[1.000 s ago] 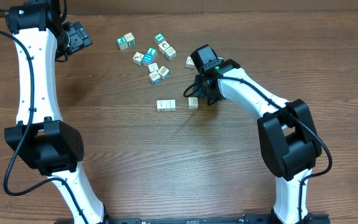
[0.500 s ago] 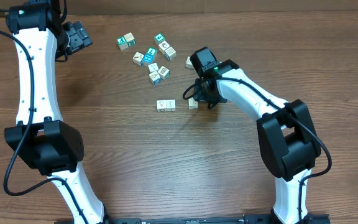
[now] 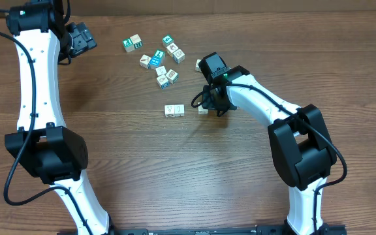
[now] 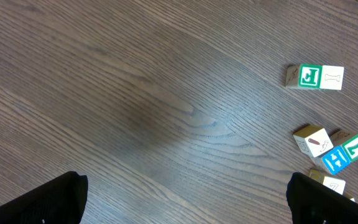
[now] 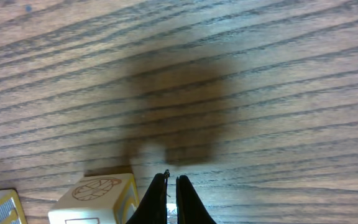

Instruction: Form a horizontal line

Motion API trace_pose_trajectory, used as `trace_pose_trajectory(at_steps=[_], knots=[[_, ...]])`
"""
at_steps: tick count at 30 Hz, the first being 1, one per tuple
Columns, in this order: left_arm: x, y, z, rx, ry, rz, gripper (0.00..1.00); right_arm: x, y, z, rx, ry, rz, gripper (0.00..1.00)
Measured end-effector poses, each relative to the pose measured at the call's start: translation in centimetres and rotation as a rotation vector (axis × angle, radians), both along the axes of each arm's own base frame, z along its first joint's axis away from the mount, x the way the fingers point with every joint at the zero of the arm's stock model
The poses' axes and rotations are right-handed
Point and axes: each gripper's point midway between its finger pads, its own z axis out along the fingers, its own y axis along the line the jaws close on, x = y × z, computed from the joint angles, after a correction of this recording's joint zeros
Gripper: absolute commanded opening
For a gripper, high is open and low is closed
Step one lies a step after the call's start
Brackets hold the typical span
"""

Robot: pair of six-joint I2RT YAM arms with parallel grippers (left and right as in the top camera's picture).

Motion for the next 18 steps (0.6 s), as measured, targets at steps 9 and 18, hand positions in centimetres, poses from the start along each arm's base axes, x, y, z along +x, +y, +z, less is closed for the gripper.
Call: trace_pose_trajectory(at_steps=[9, 18], knots=[[0.0, 0.0, 0.0, 0.000, 0.000, 0.000, 1.00, -0.4, 0.6, -0.1, 0.021, 0.019, 0.040, 0.04], [0.0, 0.0, 0.0, 0.000, 0.000, 0.000, 1.00, -0.8, 1.3, -0.1, 0.054, 0.036, 0.088, 0.04]])
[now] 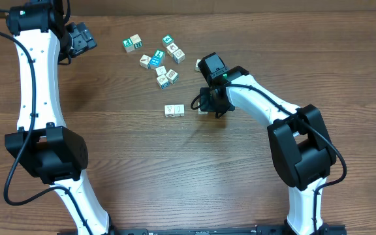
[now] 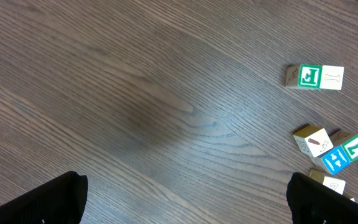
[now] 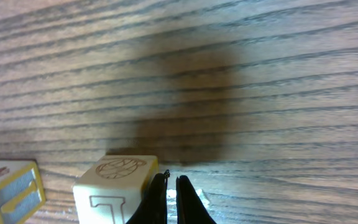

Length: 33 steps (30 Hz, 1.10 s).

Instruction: Form a horizontal line

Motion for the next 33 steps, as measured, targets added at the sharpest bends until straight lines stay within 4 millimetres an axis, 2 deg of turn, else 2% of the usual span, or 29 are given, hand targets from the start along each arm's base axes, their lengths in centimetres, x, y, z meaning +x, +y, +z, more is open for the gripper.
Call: trace_pose_trajectory(at_steps=[33], knots=[[0.00, 0.00, 0.00, 0.000, 0.000, 0.000, 1.00, -0.65, 0.73, -0.32, 0.036, 0.020, 0.074, 0.04]])
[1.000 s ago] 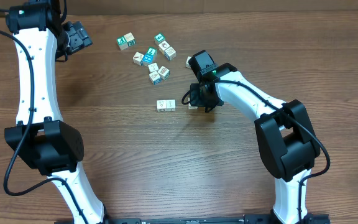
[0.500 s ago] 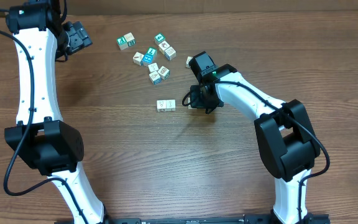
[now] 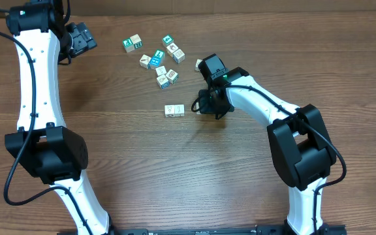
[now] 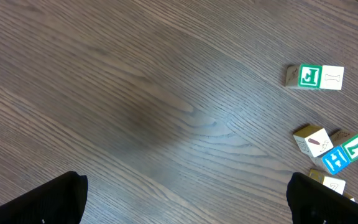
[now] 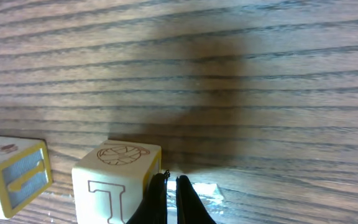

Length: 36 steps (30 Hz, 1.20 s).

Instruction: Form a horizontal line

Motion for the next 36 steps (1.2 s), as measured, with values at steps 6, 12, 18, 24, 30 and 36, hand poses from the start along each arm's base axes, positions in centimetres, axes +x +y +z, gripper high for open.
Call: trace_pose_trajectory(at_steps=[6, 12, 18, 24, 30, 36], knots=[[0.0, 0.0, 0.0, 0.000, 0.000, 0.000, 1.00, -0.1, 0.2, 0.0, 0.008, 0.002, 0.014, 0.04], [0.0, 0.0, 0.0, 0.000, 0.000, 0.000, 0.99, -0.3, 0.6, 0.0, 0.011, 0.001, 0.023, 0.04], [0.0, 0.0, 0.0, 0.000, 0.000, 0.000, 1.00, -0.5, 1.4, 0.1, 0.022, -0.003, 0.032, 0.04], [0.0, 0.0, 0.0, 0.000, 0.000, 0.000, 0.99, -0.4, 1.6, 0.1, 0.033, -0.001, 0.020, 0.04], [0.0, 0.0, 0.0, 0.000, 0.000, 0.000, 1.00, -0.5, 1.6, 0.1, 0.036, 0.001, 0.021, 0.04], [0.0, 0.0, 0.0, 0.000, 0.000, 0.000, 1.00, -0.5, 1.7, 0.1, 0.035, 0.000, 0.027, 0.04]])
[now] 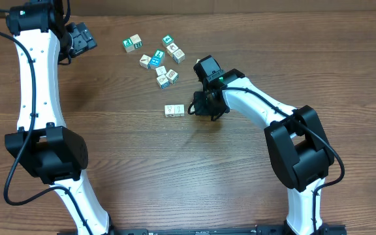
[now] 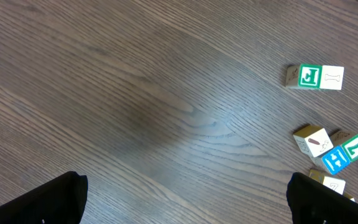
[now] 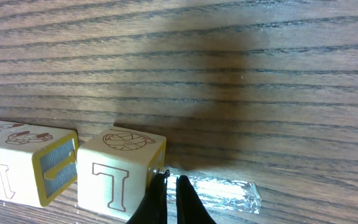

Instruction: Form a horizontal line

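Observation:
A pair of wooden letter blocks (image 1: 174, 110) lies side by side mid-table. A third block (image 1: 190, 109), showing an outlined letter (image 3: 120, 180), sits right of the yellow-framed block (image 3: 33, 163), close to it or touching. My right gripper (image 3: 172, 198) is shut on nothing, its fingertips against that third block's right side; overhead the right gripper (image 1: 202, 104) covers part of the block. My left gripper (image 2: 185, 202) stands open over bare wood at the far left, and overhead the left gripper (image 1: 80, 38) is well away from the row.
Several loose letter blocks (image 1: 158, 62) lie scattered at the back centre, some of these loose blocks (image 2: 331, 152) also showing in the left wrist view. A shiny strip of clear tape (image 3: 222, 190) lies on the wood beside the right fingertips.
My shut right gripper has shifted left, and the letter block beside it now sits closer to the yellow-framed block, up against the pair. The left arm has not moved.
The third block first lay apart to the right of the pair, with my shut right gripper at its right side. At each later moment gripper and block stood further left. Now the block sits next to the pair, extending the row.

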Motion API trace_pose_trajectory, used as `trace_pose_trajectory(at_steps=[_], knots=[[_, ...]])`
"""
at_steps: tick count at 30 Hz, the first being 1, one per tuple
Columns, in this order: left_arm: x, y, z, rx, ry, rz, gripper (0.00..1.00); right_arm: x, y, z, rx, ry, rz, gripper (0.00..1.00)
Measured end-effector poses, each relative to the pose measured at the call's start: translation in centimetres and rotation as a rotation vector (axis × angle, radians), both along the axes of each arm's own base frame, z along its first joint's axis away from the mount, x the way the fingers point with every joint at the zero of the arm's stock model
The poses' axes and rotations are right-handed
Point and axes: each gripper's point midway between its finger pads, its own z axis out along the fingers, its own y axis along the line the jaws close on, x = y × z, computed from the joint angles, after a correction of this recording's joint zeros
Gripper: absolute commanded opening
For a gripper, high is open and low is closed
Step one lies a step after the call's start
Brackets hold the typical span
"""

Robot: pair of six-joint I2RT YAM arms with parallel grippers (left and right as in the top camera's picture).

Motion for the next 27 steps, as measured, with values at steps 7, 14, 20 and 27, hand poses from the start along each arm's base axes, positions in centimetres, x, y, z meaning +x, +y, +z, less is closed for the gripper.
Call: trace_pose_trajectory(at_steps=[7, 14, 20, 27], knots=[[0.0, 0.0, 0.0, 0.000, 0.000, 0.000, 0.99, 0.3, -0.3, 0.0, -0.006, -0.008, -0.013, 0.04], [0.0, 0.0, 0.0, 0.000, 0.000, 0.000, 1.00, 1.6, -1.6, 0.1, 0.003, -0.023, -0.063, 0.04], [0.0, 0.0, 0.0, 0.000, 0.000, 0.000, 1.00, 1.6, -1.6, 0.1, -0.001, -0.026, -0.068, 0.04], [0.0, 0.0, 0.0, 0.000, 0.000, 0.000, 1.00, 1.0, -0.5, 0.1, -0.001, -0.026, -0.034, 0.04]])
